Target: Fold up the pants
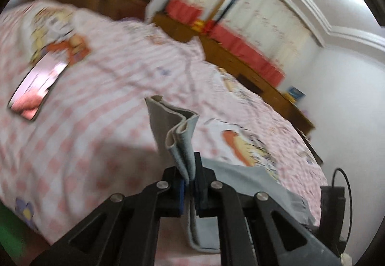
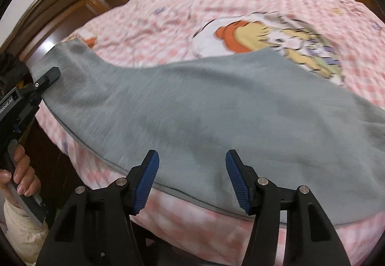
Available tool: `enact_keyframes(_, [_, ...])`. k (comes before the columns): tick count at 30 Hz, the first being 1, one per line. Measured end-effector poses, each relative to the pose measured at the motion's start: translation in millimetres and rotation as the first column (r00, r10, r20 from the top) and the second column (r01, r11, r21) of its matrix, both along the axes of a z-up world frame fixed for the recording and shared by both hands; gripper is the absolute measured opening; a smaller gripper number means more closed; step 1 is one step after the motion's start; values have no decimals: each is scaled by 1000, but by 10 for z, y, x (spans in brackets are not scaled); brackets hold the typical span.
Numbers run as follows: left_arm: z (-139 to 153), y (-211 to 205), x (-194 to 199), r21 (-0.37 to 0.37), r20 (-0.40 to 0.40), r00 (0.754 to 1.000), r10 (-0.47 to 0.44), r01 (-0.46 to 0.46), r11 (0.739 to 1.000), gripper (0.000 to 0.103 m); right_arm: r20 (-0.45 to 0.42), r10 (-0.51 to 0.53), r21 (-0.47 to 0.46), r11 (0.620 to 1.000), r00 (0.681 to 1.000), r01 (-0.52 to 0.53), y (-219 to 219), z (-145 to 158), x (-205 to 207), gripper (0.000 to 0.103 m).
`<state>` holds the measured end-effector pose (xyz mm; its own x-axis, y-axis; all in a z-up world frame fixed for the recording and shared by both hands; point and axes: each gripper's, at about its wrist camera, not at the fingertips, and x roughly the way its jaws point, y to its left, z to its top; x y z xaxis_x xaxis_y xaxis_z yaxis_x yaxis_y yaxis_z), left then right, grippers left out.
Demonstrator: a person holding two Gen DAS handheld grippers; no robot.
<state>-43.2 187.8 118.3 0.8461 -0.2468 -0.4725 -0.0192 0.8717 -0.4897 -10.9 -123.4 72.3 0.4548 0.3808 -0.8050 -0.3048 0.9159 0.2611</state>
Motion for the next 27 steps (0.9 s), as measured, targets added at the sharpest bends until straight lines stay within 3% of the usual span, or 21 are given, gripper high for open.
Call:
enact_keyframes(4, [180, -370, 131, 52, 10, 996, -93, 93, 994, 5, 11, -69, 13, 998, 998, 68, -297, 78, -22, 60])
enact_keyframes(12, [136, -1073, 316, 92, -53, 972, -229, 233, 968, 5, -3, -184, 43, 982, 983, 183, -852, 59, -39, 60])
enact_keyframes(20, [-324, -1698, 416, 122, -194, 923, -333, 359, 925, 5, -61, -197, 86, 976, 978, 202, -1005, -92, 15, 60])
enact_keyframes(27, [-690, -1843, 481, 95, -326, 876, -354, 403, 910, 7, -86, -137, 91, 985, 987, 145, -788, -142, 150, 60])
